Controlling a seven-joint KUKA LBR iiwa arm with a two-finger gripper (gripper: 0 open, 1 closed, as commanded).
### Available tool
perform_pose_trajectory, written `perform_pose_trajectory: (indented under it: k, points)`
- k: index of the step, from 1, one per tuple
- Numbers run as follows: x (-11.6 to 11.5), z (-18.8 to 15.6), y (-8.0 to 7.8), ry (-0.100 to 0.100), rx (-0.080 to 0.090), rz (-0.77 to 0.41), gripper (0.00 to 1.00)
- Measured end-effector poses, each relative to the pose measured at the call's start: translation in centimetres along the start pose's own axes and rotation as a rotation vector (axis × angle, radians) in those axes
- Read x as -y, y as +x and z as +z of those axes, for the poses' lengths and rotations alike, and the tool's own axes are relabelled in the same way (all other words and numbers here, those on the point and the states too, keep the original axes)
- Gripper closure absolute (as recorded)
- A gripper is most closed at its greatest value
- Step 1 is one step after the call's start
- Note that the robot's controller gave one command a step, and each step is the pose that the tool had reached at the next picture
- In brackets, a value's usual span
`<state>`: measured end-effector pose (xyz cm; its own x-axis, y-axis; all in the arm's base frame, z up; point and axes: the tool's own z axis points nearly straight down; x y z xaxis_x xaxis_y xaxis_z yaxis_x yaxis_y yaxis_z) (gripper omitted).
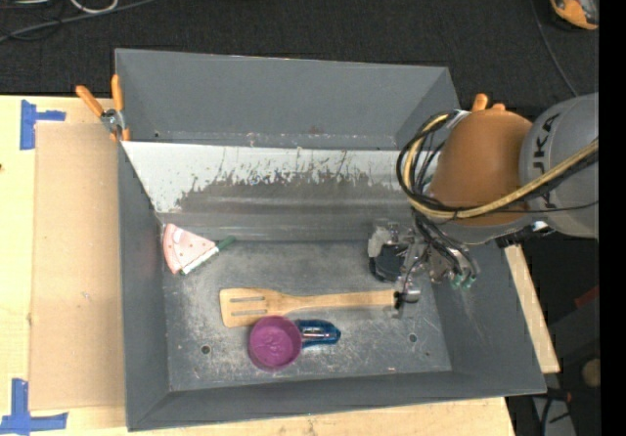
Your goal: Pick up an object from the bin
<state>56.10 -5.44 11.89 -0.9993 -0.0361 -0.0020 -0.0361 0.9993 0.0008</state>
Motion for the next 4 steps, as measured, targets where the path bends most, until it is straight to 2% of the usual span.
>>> perform_pose_trajectory:
  k: [1,2,3,4]
  points:
    - [-0.2,1.0,4.2,-0.001,-0.015,0.116,0.0]
    - [0.7,5.2,4.0,-0.001,0.0,0.094,0.0]
    - [-1.1,4.9,2.8,-0.002,-0.006,-0.03,1.0]
    - [-1.1,4.9,2.8,-0.002,-0.006,-0.03,1.0]
